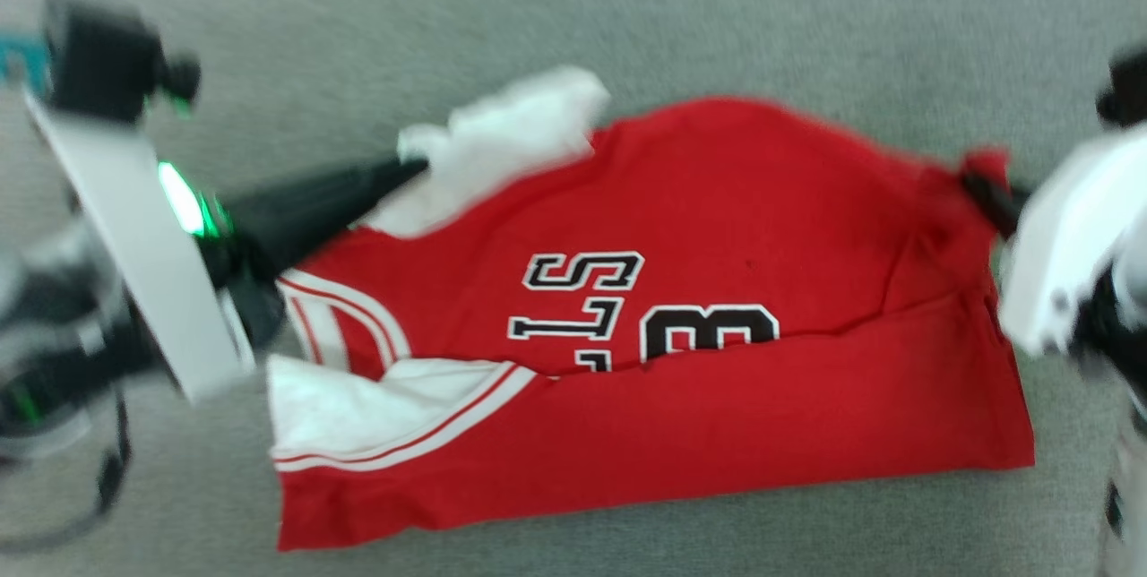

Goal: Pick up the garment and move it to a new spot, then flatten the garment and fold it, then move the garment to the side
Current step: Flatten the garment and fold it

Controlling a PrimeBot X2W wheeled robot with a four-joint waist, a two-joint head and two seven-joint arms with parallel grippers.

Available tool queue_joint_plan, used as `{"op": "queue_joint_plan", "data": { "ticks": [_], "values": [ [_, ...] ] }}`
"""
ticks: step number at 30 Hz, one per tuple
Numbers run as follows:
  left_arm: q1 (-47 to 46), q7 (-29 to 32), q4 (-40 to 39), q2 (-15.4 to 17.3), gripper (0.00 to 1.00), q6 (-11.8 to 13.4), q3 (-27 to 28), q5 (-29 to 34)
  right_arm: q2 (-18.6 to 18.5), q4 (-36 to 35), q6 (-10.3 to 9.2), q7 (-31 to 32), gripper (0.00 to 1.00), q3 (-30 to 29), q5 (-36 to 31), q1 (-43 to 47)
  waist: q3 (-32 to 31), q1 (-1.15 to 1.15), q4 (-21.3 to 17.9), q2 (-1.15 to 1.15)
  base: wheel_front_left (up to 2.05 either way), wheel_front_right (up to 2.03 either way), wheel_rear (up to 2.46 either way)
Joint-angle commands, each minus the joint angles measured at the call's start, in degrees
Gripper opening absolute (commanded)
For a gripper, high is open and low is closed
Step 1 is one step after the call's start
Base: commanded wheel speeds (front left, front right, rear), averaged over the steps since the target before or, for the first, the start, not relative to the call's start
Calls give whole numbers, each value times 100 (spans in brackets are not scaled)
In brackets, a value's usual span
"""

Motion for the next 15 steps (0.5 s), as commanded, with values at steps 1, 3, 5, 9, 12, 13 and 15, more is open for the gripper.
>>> {"op": "queue_joint_plan", "data": {
  "ticks": [1,3,5,9,12,13,15],
  "values": [
    [123,-44,-43,29,0,9,6,64,-31,-30,1,20,0,-29,56,139,-529,0,364,0,0,0,0],
    [538,-394,-320,171,0,9,10,161,-157,-263,1,86,0,-198,217,526,-653,0,411,0,0,0,0],
    [941,-763,-537,304,0,9,-33,299,-238,-428,1,90,0,-374,396,880,-760,0,441,0,0,0,0],
    [1688,-1512,-873,611,0,9,-191,497,-364,-600,1,21,0,-672,665,1483,-893,0,478,0,0,0,0],
    [2165,-2038,-979,787,0,9,-370,645,-411,-650,1,-64,0,-825,795,1857,-937,0,513,0,0,0,0],
    [2302,-2190,-996,821,0,9,-435,697,-406,-661,1,-112,0,-874,832,1958,-945,0,526,0,0,0,0],
    [2535,-2407,-1033,812,0,9,-545,710,-378,-660,1,-230,0,-978,885,2160,-944,0,562,0,0,0,0]
  ]
}}
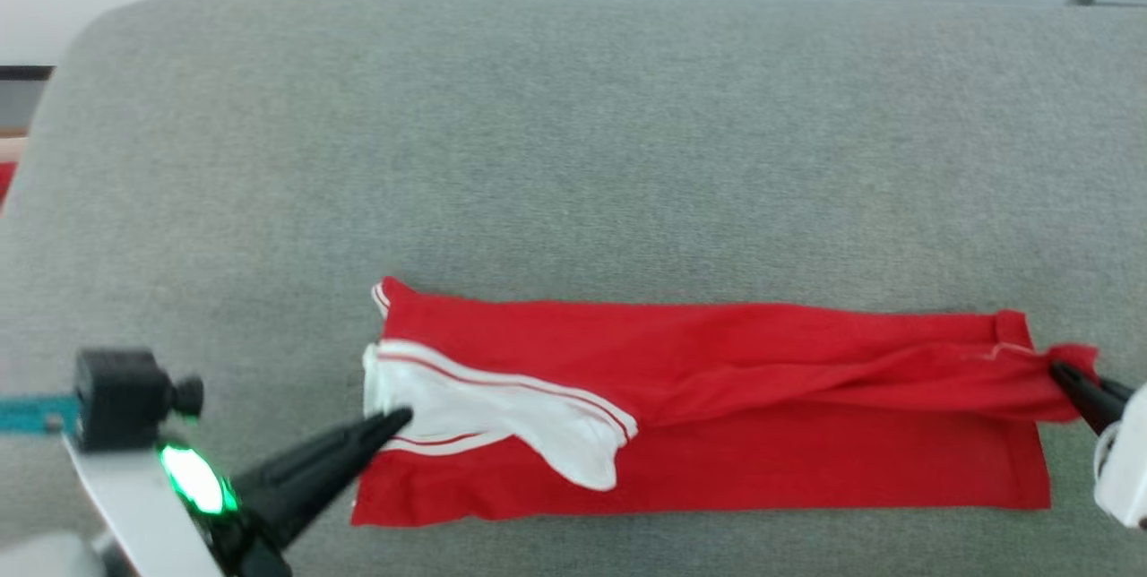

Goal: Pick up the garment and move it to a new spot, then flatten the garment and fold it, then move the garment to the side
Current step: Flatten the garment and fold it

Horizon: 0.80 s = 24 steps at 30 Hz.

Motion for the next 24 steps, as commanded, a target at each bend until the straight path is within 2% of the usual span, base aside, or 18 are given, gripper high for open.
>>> {"op": "queue_joint_plan", "data": {
  "ticks": [1,4,7,10,16,22,23,24],
  "values": [
    [189,-123,-14,-36,0,9,-48,-5,20,2,1,-118,0,-96,35,160,-49,0,96,0,0,0,0],
    [468,-249,120,-136,0,9,-153,15,18,92,1,-337,0,-179,-44,415,4,0,151,0,0,0,0],
    [691,-301,391,-401,0,9,-200,-71,26,289,1,-664,0,-163,-175,552,71,0,173,0,0,0,0],
    [878,-324,719,-709,0,9,-76,-312,38,545,1,-1073,0,28,-295,599,166,0,171,0,0,0,0],
    [1103,-336,1443,-1242,0,9,291,-356,114,1132,1,-1803,0,300,-462,432,331,0,132,0,0,0,0],
    [1254,-329,1744,-1405,0,9,540,-110,155,1409,1,-2186,0,467,-533,261,362,0,94,0,0,0,0],
    [1271,-329,1796,-1405,0,9,598,-51,146,1401,1,-2233,16,463,-540,238,348,0,87,0,0,0,0],
    [1305,-329,1824,-1423,8,9,653,-2,130,1394,1,-2255,40,457,-529,229,328,0,80,0,0,0,0]
  ]
}}
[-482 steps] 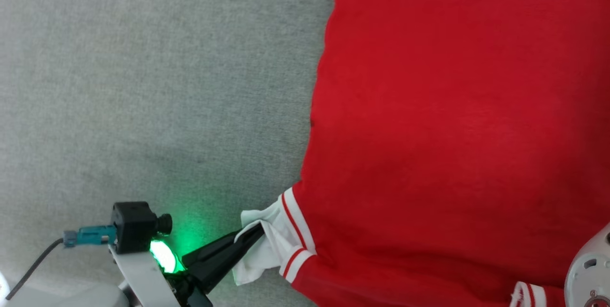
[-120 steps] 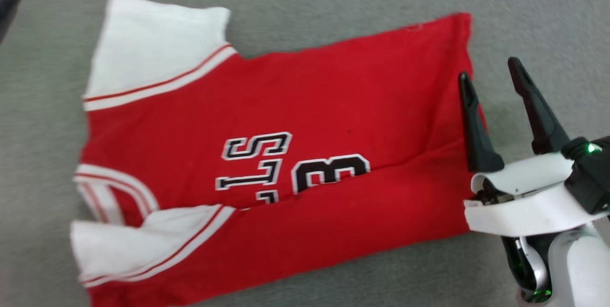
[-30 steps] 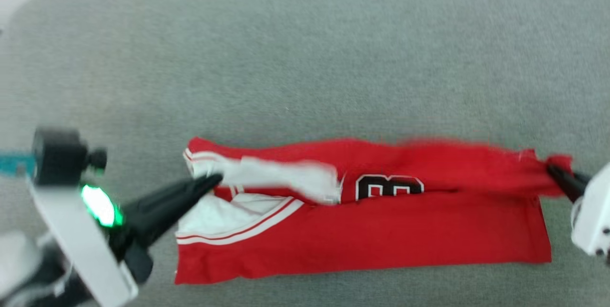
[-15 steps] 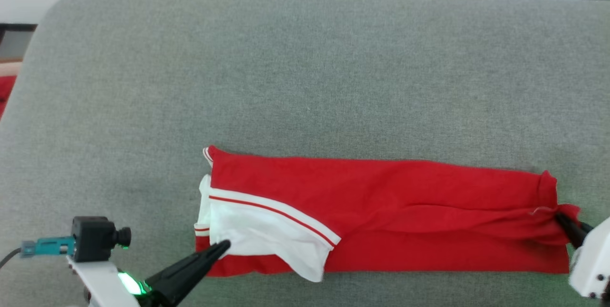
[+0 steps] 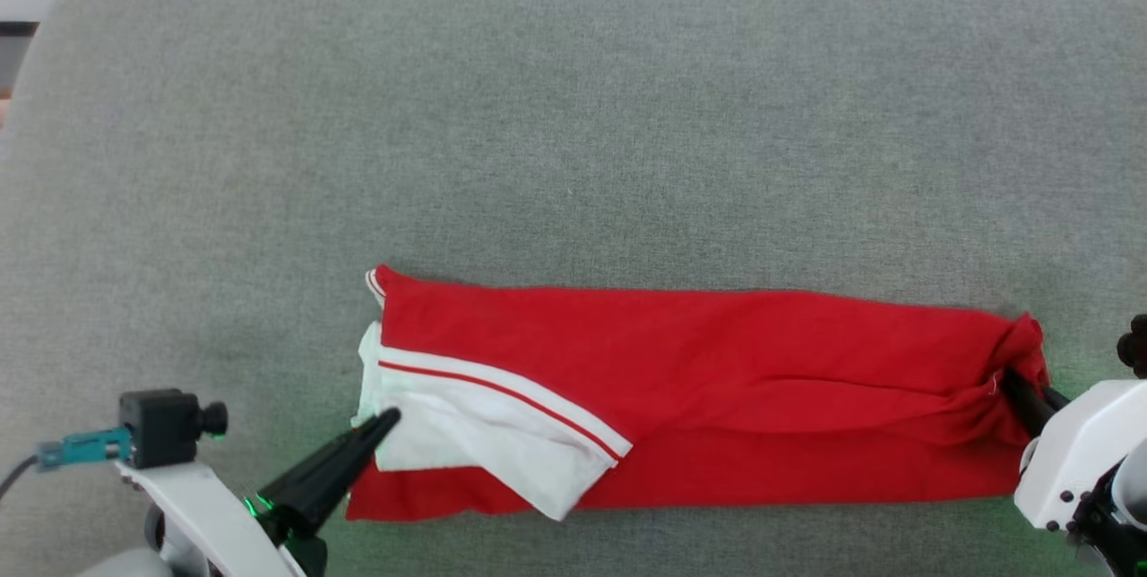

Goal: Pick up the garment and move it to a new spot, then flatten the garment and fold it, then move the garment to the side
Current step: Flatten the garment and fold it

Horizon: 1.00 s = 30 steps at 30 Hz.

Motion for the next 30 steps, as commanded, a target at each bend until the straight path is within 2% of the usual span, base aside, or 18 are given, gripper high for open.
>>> {"op": "queue_joint_plan", "data": {
  "ticks": [1,2,3,8,11,16,19,26,30],
  "values": [
    [117,4,41,-51,38,9,164,73,-23,0,1,-27,67,2,-8,-66,-55,0,-14,0,0,0,0],
    [158,4,55,-62,93,9,277,116,-56,-45,1,-24,96,-10,24,-83,-83,0,-16,0,0,0,0],
    [222,3,59,-65,100,9,410,148,-77,-96,1,-1,100,-38,44,-103,-108,0,-19,0,0,0,0],
    [635,3,39,-131,100,9,1250,408,-194,-410,1,336,100,-216,209,-126,-202,0,8,0,0,0,0],
    [907,3,220,-285,100,9,1886,777,-286,-537,1,662,100,-440,294,-75,-246,0,93,0,0,0,0],
    [1461,3,654,-963,100,9,3077,1502,-224,-543,1,1481,100,-816,371,65,-326,0,291,0,0,0,0],
    [1729,3,790,-1377,100,9,3526,2107,-180,-473,1,1847,100,-946,299,91,-358,0,433,0,0,0,0],
    [2003,3,1068,-2245,100,9,4531,3557,-145,-156,1,2199,100,-1109,95,-40,-391,0,783,0,0,0,0],
    [2048,2,982,-2521,100,9,4983,4448,-77,56,1,2333,100,-1090,-58,-154,-397,0,883,0,0,0,0]
  ]
}}
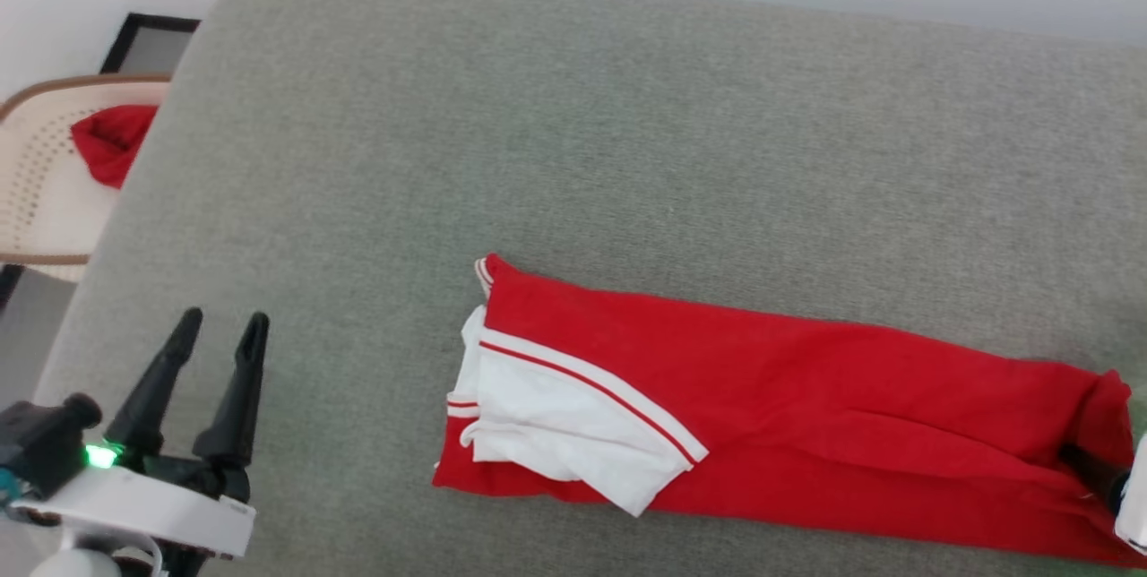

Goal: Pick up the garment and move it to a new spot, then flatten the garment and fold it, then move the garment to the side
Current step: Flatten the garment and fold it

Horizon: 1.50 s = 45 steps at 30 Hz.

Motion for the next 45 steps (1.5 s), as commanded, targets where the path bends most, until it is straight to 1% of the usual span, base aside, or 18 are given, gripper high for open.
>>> {"op": "queue_joint_plan", "data": {
  "ticks": [1,3,4,5,6,7,13,20,22,26,27,29,31,32,36,40,45],
  "values": [
    [57,2,-88,-120,100,10,200,458,91,114,1,37,100,19,-109,-105,-18,0,101,0,0,0,0],
    [92,2,-181,-276,100,10,323,737,144,219,1,78,100,24,-180,-165,-19,0,117,0,0,0,0],
    [113,2,-205,-286,100,10,359,905,178,255,1,86,53,40,-225,-197,-16,0,116,0,0,0,0],
    [125,2,-214,-329,100,10,345,999,221,291,1,81,37,58,-267,-237,-10,0,111,0,0,0,0],
    [124,2,-217,-372,100,10,314,1059,253,324,1,50,9,89,-291,-270,-1,0,105,0,0,0,0],
    [134,3,-199,-368,100,10,275,1129,288,349,2,-9,0,114,-311,-304,10,0,90,0,0,0,0],
    [163,2,-63,-343,100,10,159,1324,339,448,1,-380,0,69,-393,-423,88,0,-56,0,0,0,0],
    [266,2,-112,-296,100,10,351,1350,286,260,-3,-1107,0,-358,-373,-668,183,0,-440,0,0,0,0],
    [287,2,-155,-271,100,10,374,1327,191,233,-3,-1345,0,-555,-344,-689,204,0,-544,0,0,0,0],
    [333,3,-227,-183,100,11,396,1274,-75,111,-3,-1572,0,-950,-415,-653,251,0,-730,0,0,0,0],
    [331,3,-244,-162,100,11,401,1275,-176,67,-3,-1597,0,-1050,-443,-642,267,0,-769,0,0,0,0],
    [340,2,-264,-140,100,11,413,1245,-228,-69,-3,-1611,0,-1205,-531,-634,278,0,-843,0,0,0,0],
    [355,2,-270,-121,100,11,381,1227,-372,-115,-2,-1559,0,-1279,-497,-629,276,0,-893,0,0,0,0],
    [355,3,-279,-121,100,11,371,1216,-373,-164,-2,-1524,0,-1263,-491,-622,261,0,-918,0,0,0,0],
    [416,2,-242,-163,100,11,362,1227,-321,-396,-2,-1225,0,-811,-367,-443,154,0,-1000,0,0,0,0],
    [453,2,-187,-255,100,11,297,1265,-278,-684,-2,-871,0,-116,-163,-224,20,0,-1031,0,0,0,0],
    [483,2,-130,-390,100,11,260,1265,-116,-1050,-2,-755,0,848,221,-195,-93,0,-995,0,0,0,0]
  ]
}}
